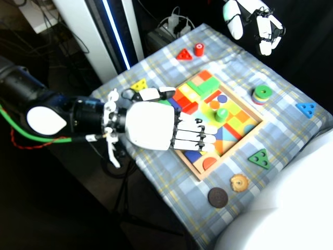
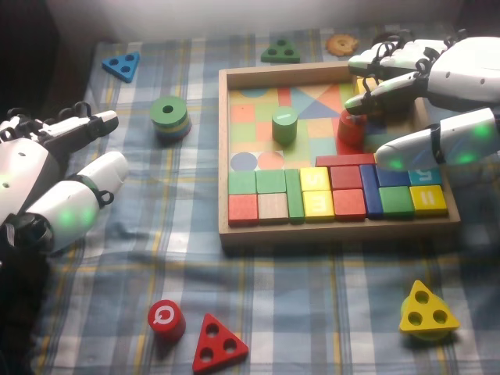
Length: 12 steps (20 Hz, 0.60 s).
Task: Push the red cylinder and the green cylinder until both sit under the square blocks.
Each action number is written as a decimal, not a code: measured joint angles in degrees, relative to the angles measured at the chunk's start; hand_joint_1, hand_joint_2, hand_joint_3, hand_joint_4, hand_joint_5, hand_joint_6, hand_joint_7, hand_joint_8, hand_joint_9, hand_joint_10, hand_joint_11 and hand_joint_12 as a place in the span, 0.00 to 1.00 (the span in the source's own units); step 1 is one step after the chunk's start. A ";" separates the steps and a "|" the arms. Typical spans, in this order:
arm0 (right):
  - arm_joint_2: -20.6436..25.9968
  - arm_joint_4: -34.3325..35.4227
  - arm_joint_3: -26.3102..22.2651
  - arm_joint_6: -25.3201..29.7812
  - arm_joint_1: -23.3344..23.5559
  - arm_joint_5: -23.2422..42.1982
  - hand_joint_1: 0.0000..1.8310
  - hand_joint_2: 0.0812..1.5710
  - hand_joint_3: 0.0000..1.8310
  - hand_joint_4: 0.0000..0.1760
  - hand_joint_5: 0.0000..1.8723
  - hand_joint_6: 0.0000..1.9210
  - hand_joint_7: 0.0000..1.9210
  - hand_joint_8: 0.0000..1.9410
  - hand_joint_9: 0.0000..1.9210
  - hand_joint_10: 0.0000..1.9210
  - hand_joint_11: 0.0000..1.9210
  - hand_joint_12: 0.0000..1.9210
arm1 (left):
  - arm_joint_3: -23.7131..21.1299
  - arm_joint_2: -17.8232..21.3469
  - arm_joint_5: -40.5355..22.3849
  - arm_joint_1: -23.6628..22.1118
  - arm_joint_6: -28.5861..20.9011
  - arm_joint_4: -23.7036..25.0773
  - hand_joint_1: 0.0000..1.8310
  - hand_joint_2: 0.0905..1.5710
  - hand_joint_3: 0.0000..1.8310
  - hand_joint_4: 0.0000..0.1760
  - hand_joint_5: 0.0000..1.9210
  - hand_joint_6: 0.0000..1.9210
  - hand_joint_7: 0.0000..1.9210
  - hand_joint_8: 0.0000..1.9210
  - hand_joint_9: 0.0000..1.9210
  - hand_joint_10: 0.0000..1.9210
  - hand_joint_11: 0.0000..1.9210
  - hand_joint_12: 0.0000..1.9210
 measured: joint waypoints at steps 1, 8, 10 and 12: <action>0.00 0.02 0.02 0.00 0.00 0.00 0.00 0.64 0.00 0.16 0.23 0.00 0.00 0.00 0.00 0.00 0.00 0.00 | 0.00 0.00 0.02 0.00 -0.02 0.07 0.01 0.91 0.00 0.17 0.25 0.00 0.27 0.00 0.29 0.00 0.00 0.59; 0.70 -2.12 -0.13 1.97 -0.98 -0.44 0.00 0.63 0.00 0.07 0.23 0.00 0.00 0.00 0.00 0.00 0.00 0.00 | 0.00 0.00 0.02 0.00 0.00 0.02 0.01 0.92 0.00 0.06 0.25 0.00 0.27 0.00 0.29 0.00 0.00 0.60; 2.71 -3.08 -1.31 2.10 -1.36 -1.05 0.00 0.60 0.00 0.07 0.21 0.00 0.00 0.00 0.00 0.00 0.00 0.00 | 0.00 0.00 0.04 0.00 -0.02 -0.07 0.02 0.92 0.00 0.10 0.25 0.00 0.26 0.00 0.28 0.00 0.00 0.56; 4.59 -3.19 -2.36 2.21 -2.03 -1.79 0.00 0.60 0.00 0.24 0.20 0.00 0.00 0.00 0.00 0.00 0.00 0.00 | 0.00 0.00 0.13 0.00 -0.02 -0.07 0.00 0.91 0.00 0.07 0.25 0.00 0.27 0.00 0.29 0.00 0.00 0.58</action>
